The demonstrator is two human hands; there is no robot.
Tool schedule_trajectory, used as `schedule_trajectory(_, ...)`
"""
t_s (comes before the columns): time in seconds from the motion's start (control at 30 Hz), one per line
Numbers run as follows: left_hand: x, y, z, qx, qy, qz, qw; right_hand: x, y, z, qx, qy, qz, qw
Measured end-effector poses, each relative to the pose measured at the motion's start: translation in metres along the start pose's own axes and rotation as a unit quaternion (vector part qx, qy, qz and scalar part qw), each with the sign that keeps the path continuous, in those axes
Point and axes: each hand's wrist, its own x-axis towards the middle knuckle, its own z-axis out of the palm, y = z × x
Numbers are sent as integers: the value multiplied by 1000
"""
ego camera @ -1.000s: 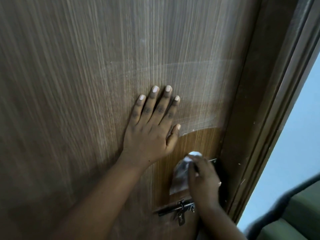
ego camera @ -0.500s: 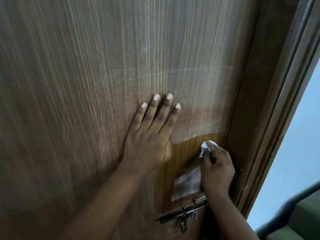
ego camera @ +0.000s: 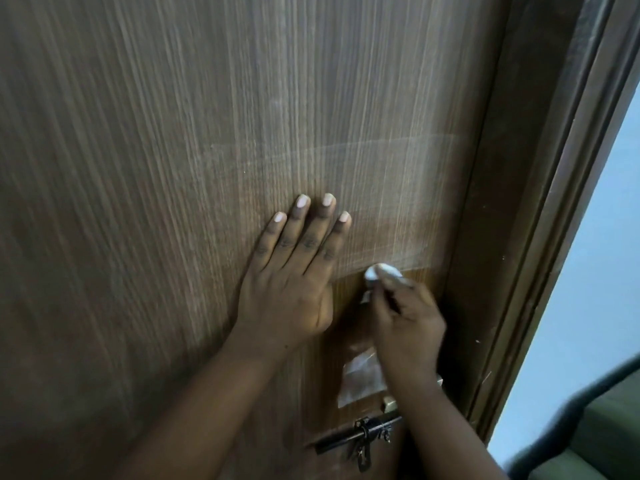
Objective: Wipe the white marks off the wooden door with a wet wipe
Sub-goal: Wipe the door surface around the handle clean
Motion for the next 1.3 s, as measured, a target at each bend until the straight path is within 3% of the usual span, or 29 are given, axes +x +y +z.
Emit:
schedule_trajectory(0.1, -1, -1, 0, -1, 1, 1, 1000, 23, 36, -18, -19, 77, 78, 994)
schedule_trajectory(0.23, -1, 0, 0, -5, 2, 0, 1000, 31, 66, -26, -141, 87, 58, 984)
schedule_trajectory(0.33, -1, -1, 1, -9, 6, -1, 1000, 28, 69, -25, -150, 85, 37, 984)
schedule_trajectory(0.57, -3, 0, 4, -6, 17, 1, 1000, -27, 97, -43, -168, -76, 73, 980)
schedule_trajectory(0.67, -3, 0, 5, -3, 25, 0, 1000, -24, 99, -45, -165, -78, 74, 980)
schedule_trajectory(0.93, -4, 5, 9, 1, 38, -16, 999, -77, 70, -17, -145, -157, -106, 971)
schedule_trajectory(1.17, -6, 5, 10, 2, 39, -8, 999, -101, 62, -8, -162, -166, -126, 964)
schedule_trajectory(1.3, -7, 5, 10, -4, 41, -7, 999, -116, 62, -5, -227, -184, -133, 947)
